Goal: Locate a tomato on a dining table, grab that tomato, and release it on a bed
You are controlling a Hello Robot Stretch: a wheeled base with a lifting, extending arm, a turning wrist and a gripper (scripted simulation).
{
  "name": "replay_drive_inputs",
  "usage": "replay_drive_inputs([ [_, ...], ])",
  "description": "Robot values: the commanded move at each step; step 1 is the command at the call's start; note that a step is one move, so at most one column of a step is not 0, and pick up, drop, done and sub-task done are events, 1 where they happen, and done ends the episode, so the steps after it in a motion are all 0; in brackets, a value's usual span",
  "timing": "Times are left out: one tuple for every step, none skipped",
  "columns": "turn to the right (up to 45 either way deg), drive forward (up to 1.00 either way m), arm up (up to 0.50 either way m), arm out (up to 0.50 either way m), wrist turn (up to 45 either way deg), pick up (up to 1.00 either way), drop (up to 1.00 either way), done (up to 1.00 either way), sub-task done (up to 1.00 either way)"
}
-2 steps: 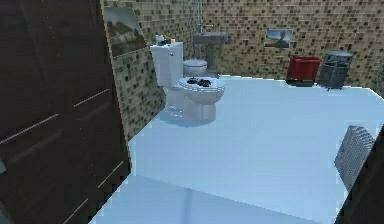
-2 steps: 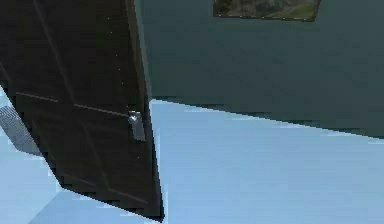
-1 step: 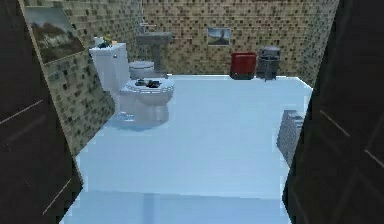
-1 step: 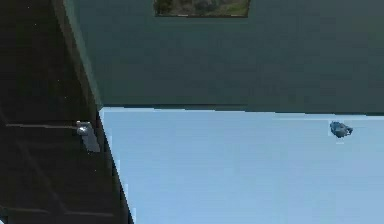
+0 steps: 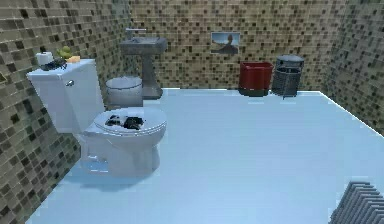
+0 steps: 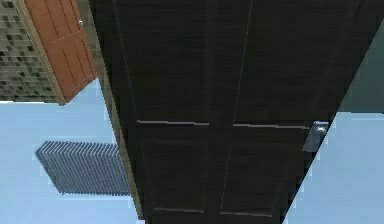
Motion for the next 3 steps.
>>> replay_drive_inputs([
  [6.0,0.0,0.0,0.0,0.0,0.0,0.0,0.0,0.0],
  [0.0,0.5,0.0,0.0,0.0,0.0,0.0,0.0,0.0],
  [33.0,0.0,0.0,0.0,0.0,0.0,0.0,0.0,0.0],
])
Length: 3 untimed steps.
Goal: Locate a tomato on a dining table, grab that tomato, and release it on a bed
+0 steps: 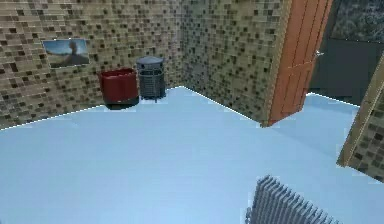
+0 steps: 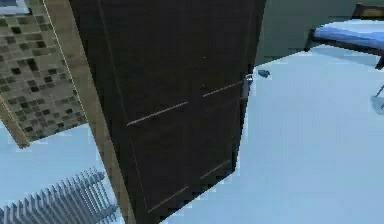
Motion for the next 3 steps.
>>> replay_drive_inputs([
  [0.0,0.95,0.0,0.0,0.0,0.0,0.0,0.0,0.0],
  [-27.0,0.0,0.0,0.0,0.0,0.0,0.0,0.0,0.0],
  [0.0,0.3,0.0,0.0,0.0,0.0,0.0,0.0,0.0],
])
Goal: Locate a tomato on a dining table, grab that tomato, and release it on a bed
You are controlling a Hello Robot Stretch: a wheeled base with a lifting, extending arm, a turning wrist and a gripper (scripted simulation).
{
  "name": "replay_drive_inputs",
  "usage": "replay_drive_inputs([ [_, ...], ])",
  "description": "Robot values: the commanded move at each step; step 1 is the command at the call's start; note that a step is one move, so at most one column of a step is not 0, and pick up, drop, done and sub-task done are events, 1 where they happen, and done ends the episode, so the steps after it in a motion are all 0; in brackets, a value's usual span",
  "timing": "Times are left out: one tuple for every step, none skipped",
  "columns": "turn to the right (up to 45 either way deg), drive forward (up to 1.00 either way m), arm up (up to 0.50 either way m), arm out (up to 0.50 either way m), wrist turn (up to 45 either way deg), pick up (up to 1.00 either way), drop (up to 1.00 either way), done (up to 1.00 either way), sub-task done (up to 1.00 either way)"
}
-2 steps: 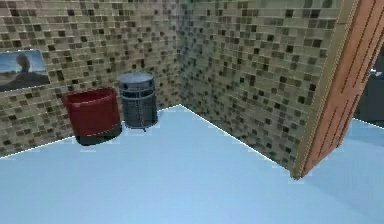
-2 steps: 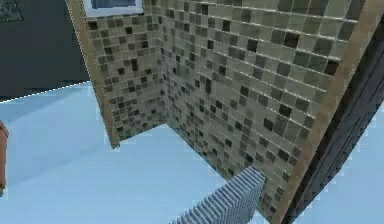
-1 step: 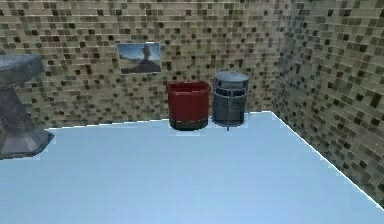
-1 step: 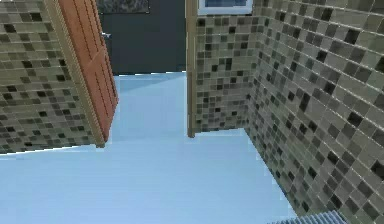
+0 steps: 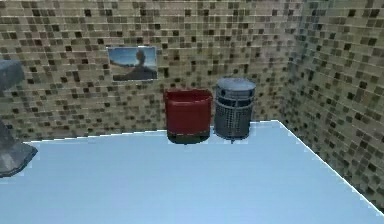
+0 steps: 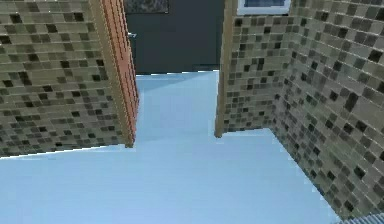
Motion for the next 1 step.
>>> replay_drive_inputs([
  [45.0,0.0,0.0,0.0,0.0,0.0,0.0,0.0,0.0],
])
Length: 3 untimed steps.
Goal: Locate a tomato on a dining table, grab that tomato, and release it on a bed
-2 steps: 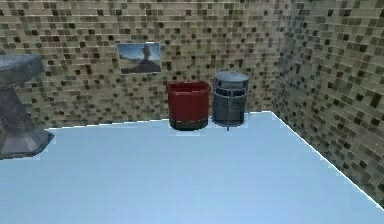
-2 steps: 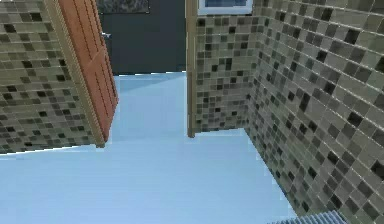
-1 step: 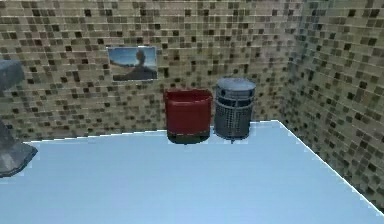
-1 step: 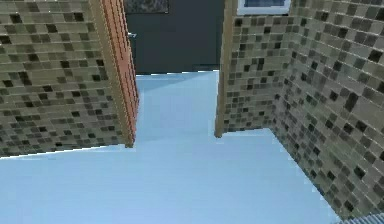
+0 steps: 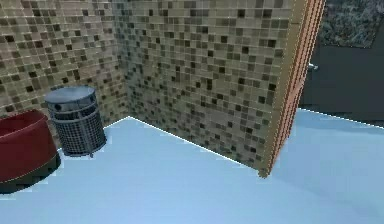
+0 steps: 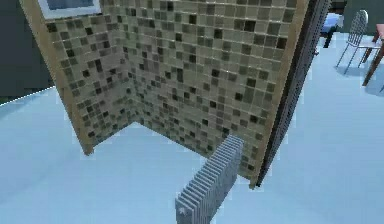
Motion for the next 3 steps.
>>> replay_drive_inputs([
  [6.0,0.0,0.0,0.0,0.0,0.0,0.0,0.0,0.0],
  [0.0,0.3,0.0,0.0,0.0,0.0,0.0,0.0,0.0],
  [33.0,0.0,0.0,0.0,0.0,0.0,0.0,0.0,0.0],
])
